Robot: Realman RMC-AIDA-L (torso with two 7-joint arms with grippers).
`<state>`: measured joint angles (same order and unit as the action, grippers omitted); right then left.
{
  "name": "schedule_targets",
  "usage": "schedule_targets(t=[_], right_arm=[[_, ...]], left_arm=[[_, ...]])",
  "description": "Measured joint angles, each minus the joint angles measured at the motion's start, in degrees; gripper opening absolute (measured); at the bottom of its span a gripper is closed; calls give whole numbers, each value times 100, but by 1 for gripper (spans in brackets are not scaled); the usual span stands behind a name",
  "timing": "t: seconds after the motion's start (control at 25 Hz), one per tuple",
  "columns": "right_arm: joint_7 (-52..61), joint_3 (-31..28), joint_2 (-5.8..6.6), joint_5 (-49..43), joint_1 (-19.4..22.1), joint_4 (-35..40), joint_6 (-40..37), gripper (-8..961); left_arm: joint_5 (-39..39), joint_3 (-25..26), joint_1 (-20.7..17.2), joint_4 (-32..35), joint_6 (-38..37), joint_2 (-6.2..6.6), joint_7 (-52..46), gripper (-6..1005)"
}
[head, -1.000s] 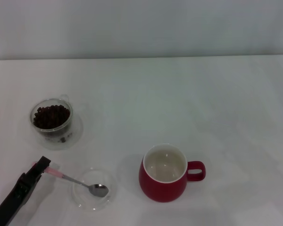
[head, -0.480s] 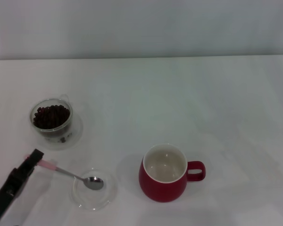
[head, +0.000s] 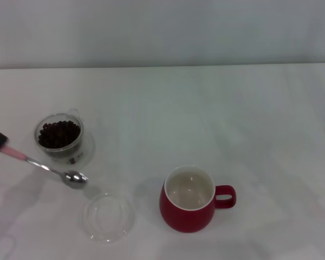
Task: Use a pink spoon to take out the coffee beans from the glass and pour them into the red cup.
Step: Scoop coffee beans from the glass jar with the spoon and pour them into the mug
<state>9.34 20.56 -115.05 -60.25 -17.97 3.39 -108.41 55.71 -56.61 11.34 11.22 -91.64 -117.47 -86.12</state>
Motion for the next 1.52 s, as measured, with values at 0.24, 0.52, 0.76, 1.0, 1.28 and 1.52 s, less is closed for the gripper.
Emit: schedule_targets(t=[0.24,0.52,0.76,1.0,1.28,1.52], right_arm=[[-335,303,1,-19,16,-350,-141,528],[-747,722,-6,-23,9,-854,-603,528],[-765,940,-10,-52,5,-1317,-923,528],[-767,990,-17,-344,32,-1644,-1064,528],[-767,994,-18,-382,75,-1737,-997,528],[-721,994,-18,-382,82,-1696,-975,528]], left_arm=[[-5,38,71,650,147,559,-449,130],[367,20,387,1384,760,1165,-1142,129],[1605,67,1003,2179,1607,1550,-2122,129],[2837,77,1738,2461,2127,1711,-2702,130],[3734,81,2354,2494,2231,1680,-2961,130],[4270,81,2532,2496,2535,1513,-3067,130]])
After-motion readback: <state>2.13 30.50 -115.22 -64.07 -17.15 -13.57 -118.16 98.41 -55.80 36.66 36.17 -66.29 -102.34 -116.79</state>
